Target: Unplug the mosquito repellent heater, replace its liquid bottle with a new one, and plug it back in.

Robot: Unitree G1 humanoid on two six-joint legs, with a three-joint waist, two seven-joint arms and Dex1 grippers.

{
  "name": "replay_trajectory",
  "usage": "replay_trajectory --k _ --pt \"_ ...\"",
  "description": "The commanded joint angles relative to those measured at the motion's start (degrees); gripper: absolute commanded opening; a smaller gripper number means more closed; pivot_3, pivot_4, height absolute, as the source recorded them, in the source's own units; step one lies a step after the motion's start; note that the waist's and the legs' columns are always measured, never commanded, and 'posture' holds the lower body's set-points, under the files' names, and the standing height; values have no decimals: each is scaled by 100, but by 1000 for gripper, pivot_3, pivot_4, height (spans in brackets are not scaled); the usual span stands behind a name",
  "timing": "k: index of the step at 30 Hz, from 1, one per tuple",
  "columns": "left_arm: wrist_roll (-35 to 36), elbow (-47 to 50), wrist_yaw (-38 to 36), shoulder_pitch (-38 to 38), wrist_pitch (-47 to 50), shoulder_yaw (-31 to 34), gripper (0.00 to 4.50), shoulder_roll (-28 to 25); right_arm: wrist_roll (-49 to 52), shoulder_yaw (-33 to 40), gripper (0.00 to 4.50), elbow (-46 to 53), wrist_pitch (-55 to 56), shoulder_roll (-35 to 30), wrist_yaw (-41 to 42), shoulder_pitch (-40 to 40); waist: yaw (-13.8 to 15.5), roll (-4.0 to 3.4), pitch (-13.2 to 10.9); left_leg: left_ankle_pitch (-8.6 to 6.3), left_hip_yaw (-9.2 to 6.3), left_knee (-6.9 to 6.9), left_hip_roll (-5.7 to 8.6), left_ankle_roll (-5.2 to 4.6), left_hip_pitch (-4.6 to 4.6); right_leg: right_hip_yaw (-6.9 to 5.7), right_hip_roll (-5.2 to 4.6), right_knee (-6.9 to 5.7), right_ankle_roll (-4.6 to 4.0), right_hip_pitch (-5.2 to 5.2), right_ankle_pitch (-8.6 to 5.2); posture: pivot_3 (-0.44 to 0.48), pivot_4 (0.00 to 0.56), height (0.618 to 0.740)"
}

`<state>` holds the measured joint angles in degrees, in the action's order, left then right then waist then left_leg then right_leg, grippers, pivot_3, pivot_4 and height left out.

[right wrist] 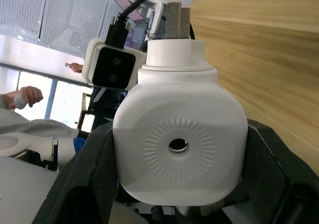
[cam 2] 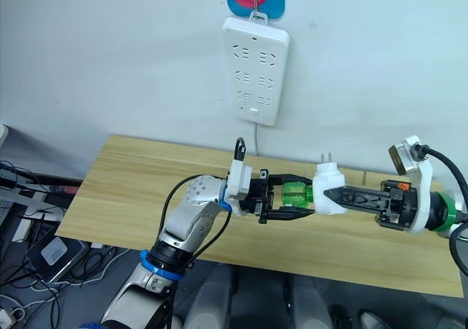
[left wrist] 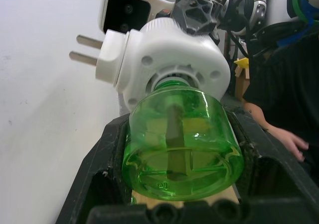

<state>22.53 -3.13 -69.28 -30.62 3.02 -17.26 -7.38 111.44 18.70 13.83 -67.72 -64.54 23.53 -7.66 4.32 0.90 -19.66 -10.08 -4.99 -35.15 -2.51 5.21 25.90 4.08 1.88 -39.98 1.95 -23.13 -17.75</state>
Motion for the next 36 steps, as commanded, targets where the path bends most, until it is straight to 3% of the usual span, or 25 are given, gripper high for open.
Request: replay_trajectory --k 1,18,22,23,29,36 --pt "-22 137 31 -35 -62 -107 2280 75 156 30 2977 278 108 60 -85 -98 0 0 0 0 0 0 0 0 0 0 0 0 0 0 0 173 324 740" --pt "-103 -50 -2 -142 -52 -137 2280 122 156 -233 2977 782 450 -27 -352 -206 -9 0 0 0 0 -1 0 0 0 -1 0 -2 0 0 0 163 327 740" --pt "-111 -92 7 -149 -50 -126 2280 140 156 -302 4345 863 544 30 -466 -211 -13 0 0 0 0 -2 0 0 0 0 0 -2 -1 0 0 163 327 740" --pt "-110 -93 10 -150 -49 -126 2280 142 156 -315 4456 883 561 29 -481 -209 -13 0 0 0 0 -2 0 0 1 0 0 -2 -1 0 1 163 327 740" --pt "-13 -70 115 -171 106 -54 2280 198 156 -316 4456 909 543 -61 -416 -123 -14 0 0 1 -2 -2 -1 0 0 -1 0 -4 -1 0 1 163 327 740" --pt "114 12 252 -253 328 26 2280 229 156 -263 4456 1393 689 -378 43 571 -14 0 0 0 -2 -2 0 -1 0 -2 0 -4 -1 0 1 163 331 740"
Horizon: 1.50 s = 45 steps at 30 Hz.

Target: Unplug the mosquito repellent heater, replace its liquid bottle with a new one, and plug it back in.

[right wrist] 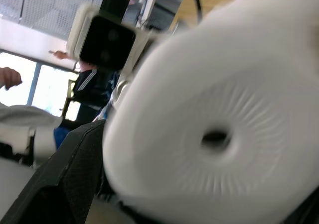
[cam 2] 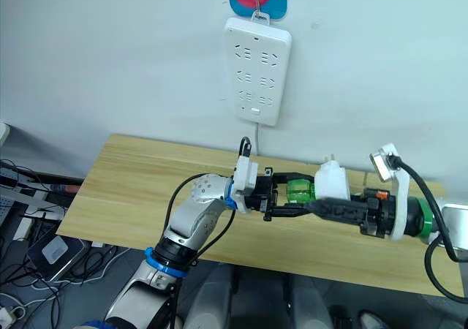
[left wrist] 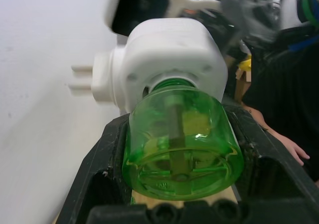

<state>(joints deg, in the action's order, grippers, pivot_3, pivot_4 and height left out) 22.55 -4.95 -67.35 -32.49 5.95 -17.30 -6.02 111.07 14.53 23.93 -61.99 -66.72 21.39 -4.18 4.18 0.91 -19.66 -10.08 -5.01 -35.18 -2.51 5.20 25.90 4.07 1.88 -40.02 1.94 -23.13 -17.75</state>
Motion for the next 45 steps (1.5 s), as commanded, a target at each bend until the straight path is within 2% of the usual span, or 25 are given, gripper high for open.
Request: replay_trajectory --k 1,9,13,14,16,21,26,27,30,34,40,45 --pt "117 189 65 -74 41 39 2280 88 193 183 4456 460 154 -234 308 361 0 0 0 0 0 0 0 0 0 0 0 0 0 0 0 163 331 740" --pt "98 165 52 -75 14 54 2280 62 193 663 4456 785 392 -717 790 1303 2 0 0 0 0 -7 0 0 0 1 0 -2 1 1 0 164 329 740" --pt "139 233 19 -58 49 79 2280 17 193 1705 4456 328 -159 -874 687 2096 8 2 1 0 1 -7 1 0 0 2 0 -2 1 2 0 164 328 740" --pt "155 258 1 -51 67 86 2280 -4 193 1933 4298 114 -268 -852 489 2281 11 6 3 0 0 -7 0 0 0 1 0 -2 1 3 1 164 328 740" --pt "175 295 -71 -36 72 87 2280 -59 153 2195 3857 -224 -357 -803 241 2447 15 6 4 1 1 -8 1 1 0 2 -1 -1 1 4 1 163 323 740" --pt "308 410 -319 -39 170 102 2280 -271 -590 1965 2074 -1037 -210 -613 -102 1978 -7 6 4 1 3 -17 1 0 -1 4 0 -1 5 4 2 163 323 740" --pt "460 540 -439 -115 391 103 2280 -362 -789 1010 190 -1291 0 -132 -497 661 -109 7 6 1 3 -26 -1 0 1 4 1 -5 4 5 2 165 314 740" --pt "467 558 -432 -126 419 100 2280 -359 -788 819 49 -1268 16 20 -587 431 -131 7 6 1 3 -27 0 0 0 5 1 -6 4 5 2 165 314 740" --pt "479 570 -413 -163 473 97 2280 -351 -551 475 49 -1110 30 380 -888 27 -135 5 6 1 0 -31 1 0 1 3 2 -11 4 5 3 180 309 740" --pt "502 597 -348 -168 552 116 2280 -347 11 330 49 -729 -3 446 -1127 22 -127 5 7 1 1 -32 2 -1 5 3 0 -11 3 5 3 180 309 740" --pt "278 341 -203 -209 290 166 2280 -308 193 567 49 522 177 394 -300 624 -103 3 8 1 -7 -33 2 -1 6 -3 0 -13 3 5 3 183 309 740" --pt "198 219 -194 -244 167 157 2280 -286 193 535 49 963 693 252 -24 752 -114 3 8 0 -6 -56 1 -1 7 0 0 -19 8 8 6 178 311 740"
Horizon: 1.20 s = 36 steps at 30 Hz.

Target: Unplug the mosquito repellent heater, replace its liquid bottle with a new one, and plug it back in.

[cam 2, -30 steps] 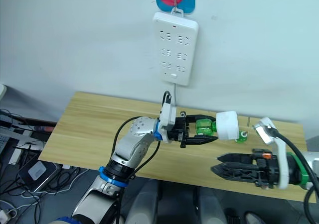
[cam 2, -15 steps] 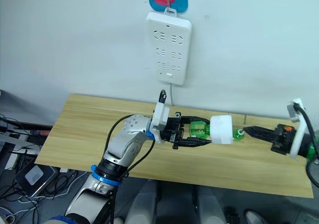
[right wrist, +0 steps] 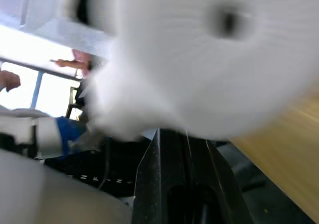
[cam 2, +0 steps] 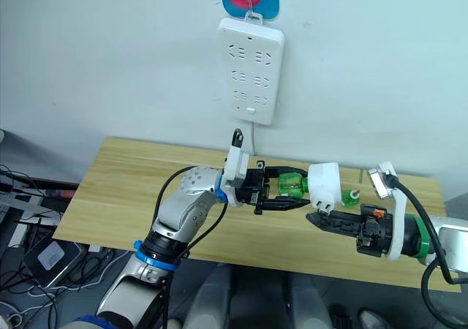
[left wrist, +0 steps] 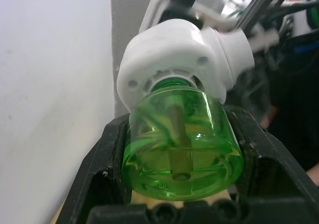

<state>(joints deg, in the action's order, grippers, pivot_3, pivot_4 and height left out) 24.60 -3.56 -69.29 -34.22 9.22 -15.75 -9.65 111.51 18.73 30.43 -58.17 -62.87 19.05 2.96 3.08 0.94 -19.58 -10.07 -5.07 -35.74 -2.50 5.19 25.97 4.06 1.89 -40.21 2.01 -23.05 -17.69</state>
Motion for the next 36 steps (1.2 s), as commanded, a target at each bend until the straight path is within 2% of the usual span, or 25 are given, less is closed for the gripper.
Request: replay_trajectory --k 1,5,12,18,24,29,36 --pt "-11 71 -12 -74 -170 -2 2280 76 149 98 49 357 380 -194 260 34 -5 0 0 0 1 -3 0 0 0 1 0 -3 1 0 0 176 311 740" --pt "-43 43 -77 -70 -236 -38 2280 55 149 31 49 296 508 -443 444 -189 -15 0 0 2 1 -15 0 -3 0 3 0 -10 6 2 0 167 313 740" --pt "-69 27 -140 -57 -278 -74 2280 52 149 -335 49 -238 236 -768 679 -1413 -25 0 0 5 2 -19 -1 -7 0 4 2 -12 6 2 4 162 315 740" --pt "-98 30 -198 -63 -295 -125 2280 64 149 -1108 49 -826 -89 -463 166 -2746 -28 0 0 5 2 -17 -1 -7 1 4 1 -14 1 -1 7 159 317 740" --pt "-57 160 -247 4 -240 -182 2280 22 149 -1568 49 -1611 -450 -50 -523 -3701 -29 0 -1 5 3 -16 -1 -7 4 6 1 -15 0 -6 8 168 323 740" --pt "-54 212 -229 49 -218 -194 2280 3 149 -1668 49 -2082 -685 117 -923 -4068 -22 0 -1 4 3 -14 -1 -8 5 4 1 -19 0 -10 8 171 323 740" --pt "29 273 -247 72 -129 -198 2280 38 -220 -1760 49 -2437 -627 365 -1557 -4116 -27 0 -1 4 3 -10 -1 -8 7 4 0 -21 -1 -14 8 166 324 740"
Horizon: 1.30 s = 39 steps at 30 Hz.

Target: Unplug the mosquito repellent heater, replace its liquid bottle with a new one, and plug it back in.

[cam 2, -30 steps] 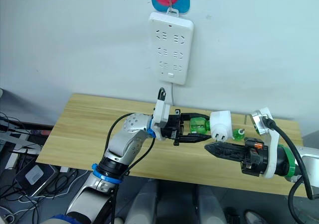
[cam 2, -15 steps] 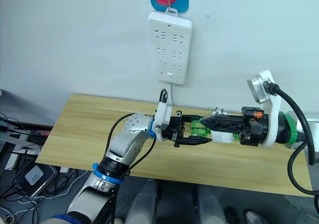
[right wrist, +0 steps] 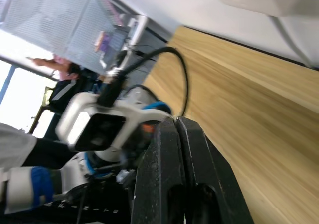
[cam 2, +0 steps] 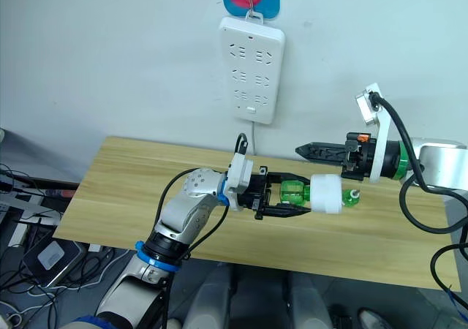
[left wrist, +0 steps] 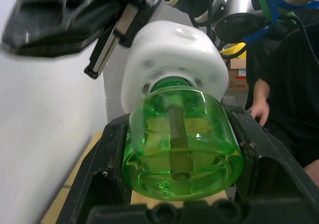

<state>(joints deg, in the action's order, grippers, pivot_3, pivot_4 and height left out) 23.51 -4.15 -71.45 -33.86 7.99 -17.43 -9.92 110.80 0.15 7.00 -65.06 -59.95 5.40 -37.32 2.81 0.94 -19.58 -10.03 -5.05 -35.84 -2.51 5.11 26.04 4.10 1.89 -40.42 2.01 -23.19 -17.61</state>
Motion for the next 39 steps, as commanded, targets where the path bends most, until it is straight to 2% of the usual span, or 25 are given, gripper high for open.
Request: replay_trajectory --k 1,5,8,12,16,21,24,29,39 --pt "144 338 -32 35 5 -26 2280 68 -241 132 49 -165 79 119 -243 -86 -1 0 0 0 0 0 0 0 0 0 0 -1 0 0 0 167 327 740" --pt "190 375 -43 38 59 10 2280 44 -983 468 49 -552 130 128 -214 99 10 0 0 0 0 -1 0 0 0 -1 0 -3 0 -1 0 171 328 740" --pt "218 424 -48 89 89 44 2280 -19 -1151 978 49 -558 -100 -140 260 551 48 0 0 0 -1 1 3 0 2 -1 -1 -2 0 -1 0 173 328 740" --pt "264 445 -57 112 95 133 2280 -119 -709 1962 49 -134 -909 -752 1401 1622 41 -2 -1 -1 4 12 1 -2 6 -5 -3 0 0 -5 -1 172 326 740" --pt "250 345 -116 53 40 214 2280 -175 -478 2478 49 216 -1135 -966 1783 2363 -6 -1 0 -2 11 10 -5 -3 2 -4 -1 -4 0 -4 -1 164 325 740" --pt "252 304 -151 -5 39 229 2280 -156 -924 2373 49 452 -566 -553 1277 2594 -59 -1 0 2 18 -3 -5 -7 -3 4 0 -8 25 -2 -15 160 320 740" --pt "318 392 -120 -55 143 224 2280 -106 -1192 2173 49 640 -182 -52 743 2627 -96 0 0 4 21 -10 -3 -11 -1 8 0 -8 33 -1 -13 164 316 740" --pt "357 427 -79 -55 218 240 2280 -106 -1246 2077 49 994 12 375 430 2899 -111 0 0 4 20 -8 0 -11 4 7 -1 -7 35 -2 -14 174 312 740" --pt "338 379 -132 -23 175 239 2280 -156 -1226 2273 49 1137 -34 153 634 3208 -118 -1 0 5 18 -7 0 -11 3 5 -1 -8 34 -2 -13 169 305 740"
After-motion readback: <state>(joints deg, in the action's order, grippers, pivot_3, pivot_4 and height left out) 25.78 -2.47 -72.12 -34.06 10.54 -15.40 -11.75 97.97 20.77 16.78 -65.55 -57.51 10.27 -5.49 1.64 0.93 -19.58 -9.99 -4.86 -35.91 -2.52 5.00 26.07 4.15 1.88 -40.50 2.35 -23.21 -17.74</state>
